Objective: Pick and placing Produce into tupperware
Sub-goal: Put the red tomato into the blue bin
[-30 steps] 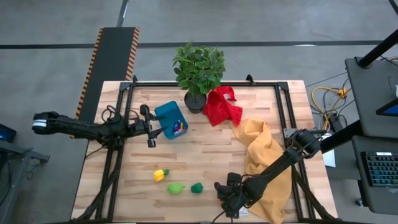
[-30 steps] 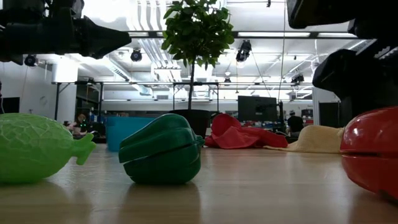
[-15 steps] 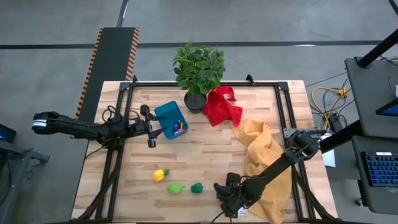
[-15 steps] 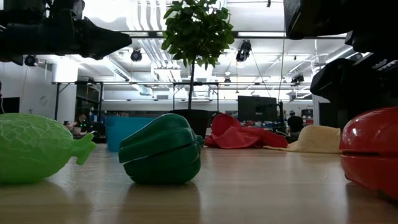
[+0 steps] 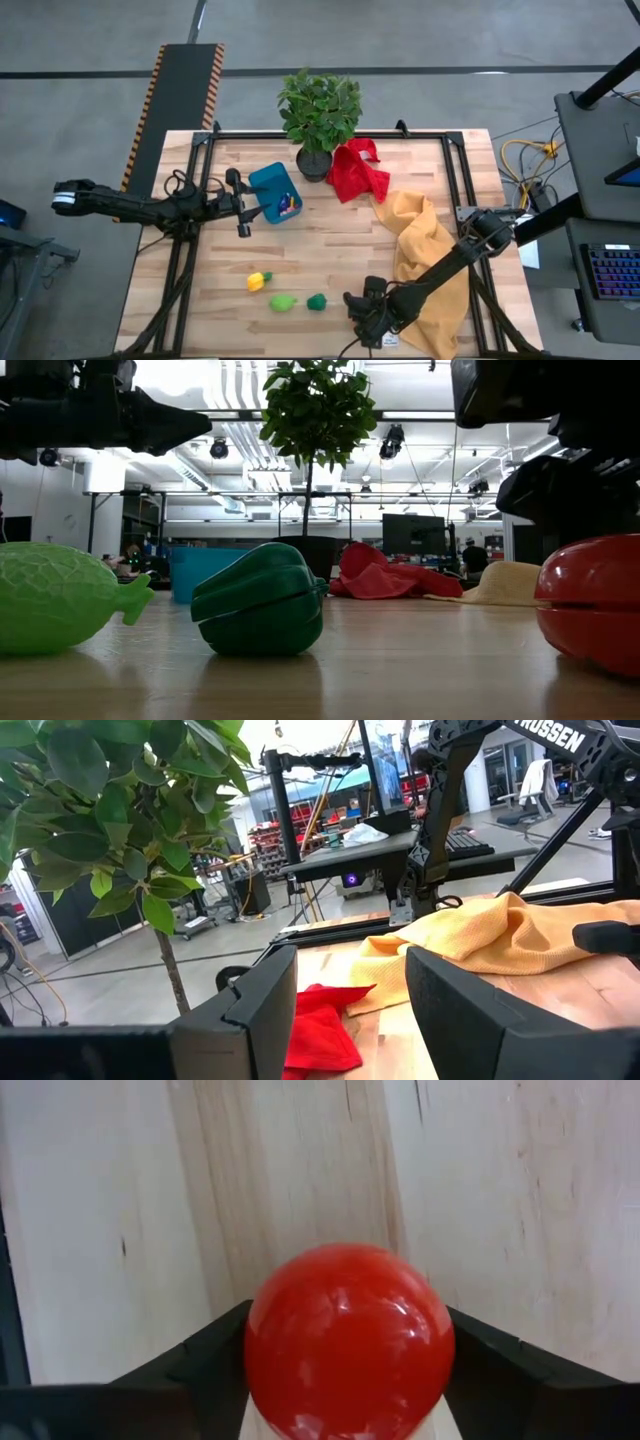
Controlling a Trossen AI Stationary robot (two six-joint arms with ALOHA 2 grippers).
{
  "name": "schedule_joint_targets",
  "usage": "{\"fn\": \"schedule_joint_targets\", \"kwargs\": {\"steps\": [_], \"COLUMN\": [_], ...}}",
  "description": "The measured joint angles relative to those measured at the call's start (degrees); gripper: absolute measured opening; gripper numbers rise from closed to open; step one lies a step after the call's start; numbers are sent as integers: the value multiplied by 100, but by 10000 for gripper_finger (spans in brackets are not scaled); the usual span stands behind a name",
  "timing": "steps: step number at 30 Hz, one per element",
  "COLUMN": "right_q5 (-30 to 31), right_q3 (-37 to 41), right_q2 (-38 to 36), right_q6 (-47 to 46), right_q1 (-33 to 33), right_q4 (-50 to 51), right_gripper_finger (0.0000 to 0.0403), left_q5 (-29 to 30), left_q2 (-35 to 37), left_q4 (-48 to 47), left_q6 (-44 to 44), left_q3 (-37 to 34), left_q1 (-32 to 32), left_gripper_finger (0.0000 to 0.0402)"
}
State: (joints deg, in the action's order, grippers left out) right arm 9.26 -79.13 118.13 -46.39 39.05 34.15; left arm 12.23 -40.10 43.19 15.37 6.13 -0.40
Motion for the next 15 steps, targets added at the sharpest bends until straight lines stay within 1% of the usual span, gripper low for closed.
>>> {"fn": "schedule_joint_targets", "kwargs": {"steps": [5,10,15], "right_q5": [27,451,535], "right_q3": [6,13,13], "right_q2": [-22,-57,-83], "right_q6": [139,427,589], "right_q1": [-7,-56,-197], "right_q4": [5,-1,22], "right_gripper_finger": [247,260,247], "left_q5": [-1,-2,-2], "left_q2": [0,0,0], "left_q4": [1,-1,-1], "left_q6": [-1,-1,-1], "left_q3": [0,0,0], "left_q1": [0,0,2], "left_gripper_finger": [173,173,173]}}
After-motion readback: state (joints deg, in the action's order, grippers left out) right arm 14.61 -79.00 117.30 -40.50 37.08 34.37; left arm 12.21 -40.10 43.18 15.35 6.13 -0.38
